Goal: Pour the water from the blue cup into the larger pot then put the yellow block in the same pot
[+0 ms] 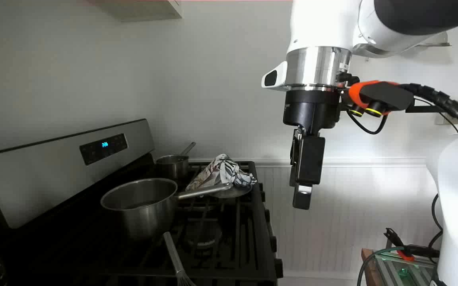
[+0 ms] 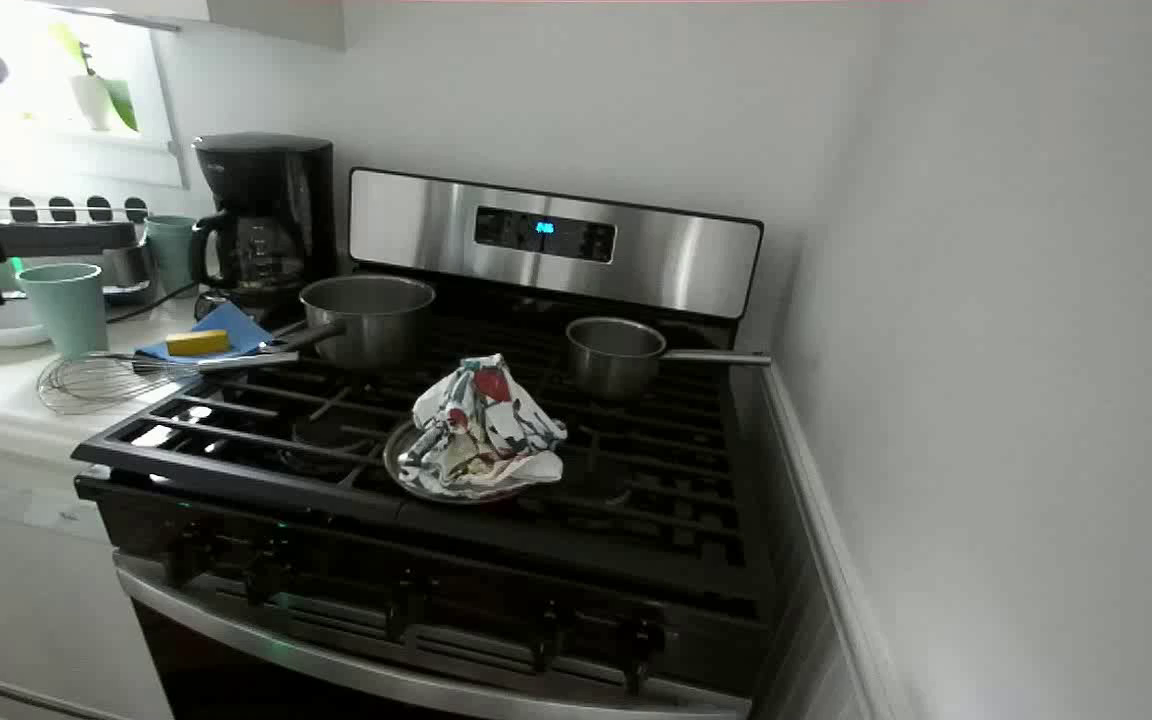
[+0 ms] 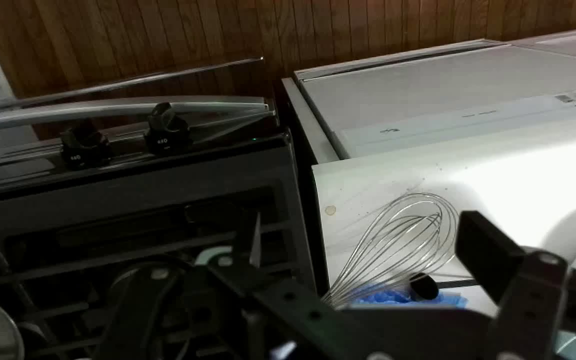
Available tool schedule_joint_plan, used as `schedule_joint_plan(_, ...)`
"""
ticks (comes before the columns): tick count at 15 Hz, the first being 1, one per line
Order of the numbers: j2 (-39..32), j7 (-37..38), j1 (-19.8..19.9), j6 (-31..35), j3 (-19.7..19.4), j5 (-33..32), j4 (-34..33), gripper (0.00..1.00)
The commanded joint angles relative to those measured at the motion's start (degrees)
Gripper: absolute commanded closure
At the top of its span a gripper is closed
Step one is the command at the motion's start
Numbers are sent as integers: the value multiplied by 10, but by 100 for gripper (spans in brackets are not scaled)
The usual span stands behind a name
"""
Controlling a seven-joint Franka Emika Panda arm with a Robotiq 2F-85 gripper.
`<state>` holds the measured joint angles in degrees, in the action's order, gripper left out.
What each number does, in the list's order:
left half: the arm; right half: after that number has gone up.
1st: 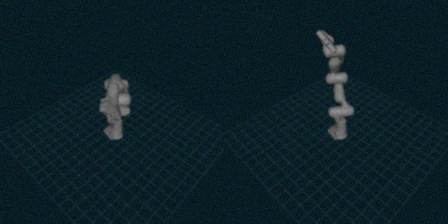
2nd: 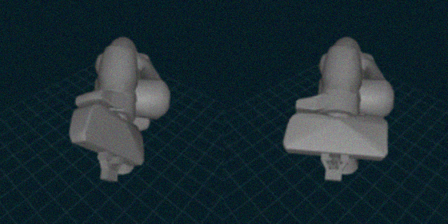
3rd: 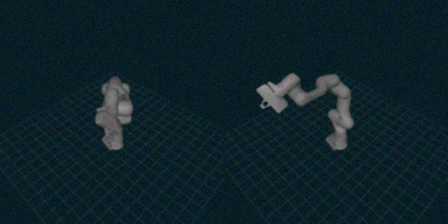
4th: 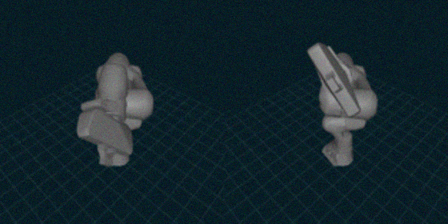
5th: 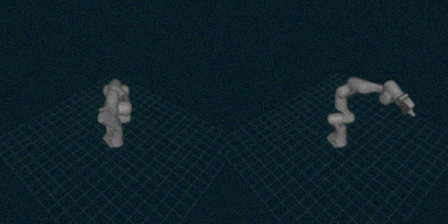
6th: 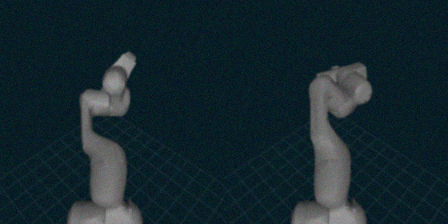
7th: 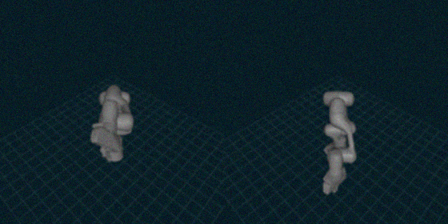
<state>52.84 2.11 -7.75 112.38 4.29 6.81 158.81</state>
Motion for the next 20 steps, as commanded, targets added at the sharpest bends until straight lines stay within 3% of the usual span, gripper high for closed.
schedule_joint_plan(1, 0, -2, 3, -2, 2, 2, -1, 0)
schedule_joint_plan(5, 0, -2, 3, -2, 2, 2, -1, 0)
schedule_joint_plan(8, -35, -4, -7, 86, 5, 19, -10, 0)
schedule_joint_plan(10, -65, -10, -26, 179, 5, 40, -16, 0)
schedule_joint_plan(14, -177, -55, -107, 315, -15, 107, -53, 0)
schedule_joint_plan(17, -262, -90, -163, 345, -30, 154, -96, 0)
schedule_joint_plan(20, -339, -120, -177, 340, -30, 176, -151, 0)
